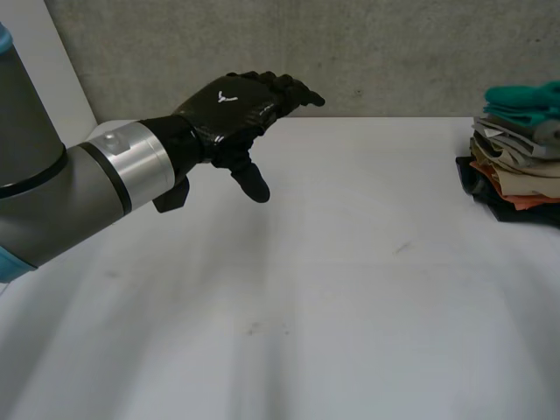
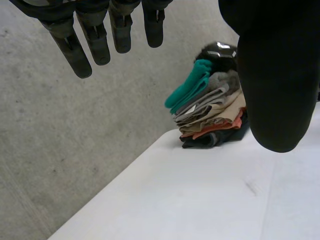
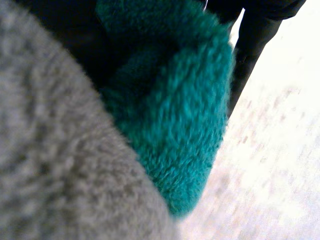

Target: Fold the laundry.

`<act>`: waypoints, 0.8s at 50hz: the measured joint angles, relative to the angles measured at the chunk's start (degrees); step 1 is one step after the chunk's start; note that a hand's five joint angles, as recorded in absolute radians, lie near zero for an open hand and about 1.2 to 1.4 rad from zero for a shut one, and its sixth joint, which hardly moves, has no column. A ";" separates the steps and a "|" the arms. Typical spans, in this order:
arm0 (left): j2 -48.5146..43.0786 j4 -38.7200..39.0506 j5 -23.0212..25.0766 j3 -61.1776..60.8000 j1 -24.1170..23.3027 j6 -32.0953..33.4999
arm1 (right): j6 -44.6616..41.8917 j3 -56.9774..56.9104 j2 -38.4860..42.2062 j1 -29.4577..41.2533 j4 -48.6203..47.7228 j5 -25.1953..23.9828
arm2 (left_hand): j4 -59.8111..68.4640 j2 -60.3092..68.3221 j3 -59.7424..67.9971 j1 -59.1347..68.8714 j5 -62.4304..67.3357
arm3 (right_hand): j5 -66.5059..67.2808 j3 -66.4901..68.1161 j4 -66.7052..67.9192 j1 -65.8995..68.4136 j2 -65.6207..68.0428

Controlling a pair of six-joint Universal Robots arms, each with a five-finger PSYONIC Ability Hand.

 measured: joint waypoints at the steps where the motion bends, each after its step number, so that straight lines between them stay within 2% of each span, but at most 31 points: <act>1: -0.06 0.03 0.00 -0.16 -0.08 0.01 | -0.02 0.27 0.41 -0.42 0.04 -0.66 | 0.00 0.00 0.00 0.00 0.00 | 0.00 0.00 0.00 0.00 0.00; 2: -0.18 0.08 0.00 -0.50 -0.27 0.08 | -0.17 1.79 1.58 -2.03 0.03 -3.34 | 0.00 0.00 0.00 0.00 0.00 | 1.84 0.00 0.07 0.00 0.00; 4: -0.26 0.12 -0.01 -0.81 -0.49 0.18 | -0.33 3.68 1.64 -3.28 -0.07 -5.71 | 0.00 0.00 0.00 0.00 0.00 | 3.05 -0.10 0.02 -0.04 -0.09; 7: -0.27 0.15 -0.01 -0.97 -0.74 0.29 | -0.44 6.76 0.03 -4.41 -0.25 -8.56 | 0.00 0.00 0.00 0.00 0.00 | -12.11 -15.99 -16.70 -7.09 -15.79; 11: -0.11 0.16 -0.01 -0.67 -0.94 0.30 | -0.27 10.80 -4.58 -4.91 0.16 -10.56 | 0.00 0.00 0.00 0.00 0.00 | -36.38 -44.45 -46.96 -37.41 -44.57; 15: 0.21 0.17 0.00 -0.34 -1.14 0.23 | 0.13 12.78 -8.64 -4.87 1.90 -10.07 | 0.00 0.00 0.00 0.00 0.00 | -47.73 -51.37 -52.90 -42.56 -50.34; 18: 0.48 0.16 0.00 -0.14 -1.49 0.20 | 0.33 13.40 -11.15 -4.84 4.91 -8.36 | 0.00 0.00 0.00 0.00 0.00 | -51.46 -54.41 -55.73 -45.28 -53.38; 32: 2.71 0.08 -0.09 0.08 -3.74 -0.31 | -3.98 15.16 -22.32 -7.75 26.27 0.65 | 0.00 0.00 0.00 0.00 0.00 | -51.82 -54.89 -56.36 -45.35 -53.89; 36: 3.65 0.09 -0.10 0.07 -4.06 -0.68 | -8.79 15.09 -27.35 -11.02 33.70 6.61 | 0.00 0.00 0.00 0.00 0.00 | -51.81 -54.89 -56.36 -45.35 -53.89; 40: 5.16 0.20 -0.09 0.27 -4.34 -1.77 | -14.19 13.87 -31.80 -13.48 37.60 16.27 | 0.00 0.00 0.00 -0.01 0.00 | -51.82 -54.89 -56.36 -45.35 -53.89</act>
